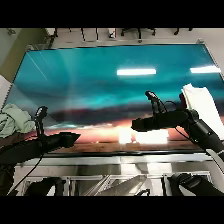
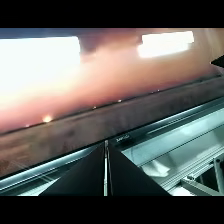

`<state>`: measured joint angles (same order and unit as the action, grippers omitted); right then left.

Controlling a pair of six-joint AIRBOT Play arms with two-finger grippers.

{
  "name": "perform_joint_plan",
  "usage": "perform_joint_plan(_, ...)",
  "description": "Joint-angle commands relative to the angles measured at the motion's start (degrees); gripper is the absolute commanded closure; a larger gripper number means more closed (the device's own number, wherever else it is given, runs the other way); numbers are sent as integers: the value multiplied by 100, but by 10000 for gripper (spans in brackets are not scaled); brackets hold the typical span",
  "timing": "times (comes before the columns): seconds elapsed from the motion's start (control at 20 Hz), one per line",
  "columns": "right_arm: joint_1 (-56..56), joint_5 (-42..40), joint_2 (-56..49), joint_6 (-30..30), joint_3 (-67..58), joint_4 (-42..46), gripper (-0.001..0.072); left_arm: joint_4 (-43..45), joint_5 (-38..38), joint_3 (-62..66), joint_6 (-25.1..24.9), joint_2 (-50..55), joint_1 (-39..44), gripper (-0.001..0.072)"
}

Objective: Fold the shirts.

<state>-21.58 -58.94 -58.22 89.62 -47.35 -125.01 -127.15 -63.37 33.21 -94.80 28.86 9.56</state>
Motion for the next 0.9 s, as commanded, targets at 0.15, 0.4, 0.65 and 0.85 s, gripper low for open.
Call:
perform_joint_plan(0.15,-4,4,4,-4,2,0,691,1596,341,289,28,9,-133,693)
perform_joint_plan(0.4,-4,4,4,-4,2,0,691,5134,332,992,240,861,-1091,-2)
perform_joint_plan(0.65,-4,4,4,-4,2,0,691,5515,1620,1014,243,2706,-2710,-2)
perform_joint_plan(0.85,-4,4,4,-4,2,0,691,5517,2793,1294,258,3998,-3547,-1)
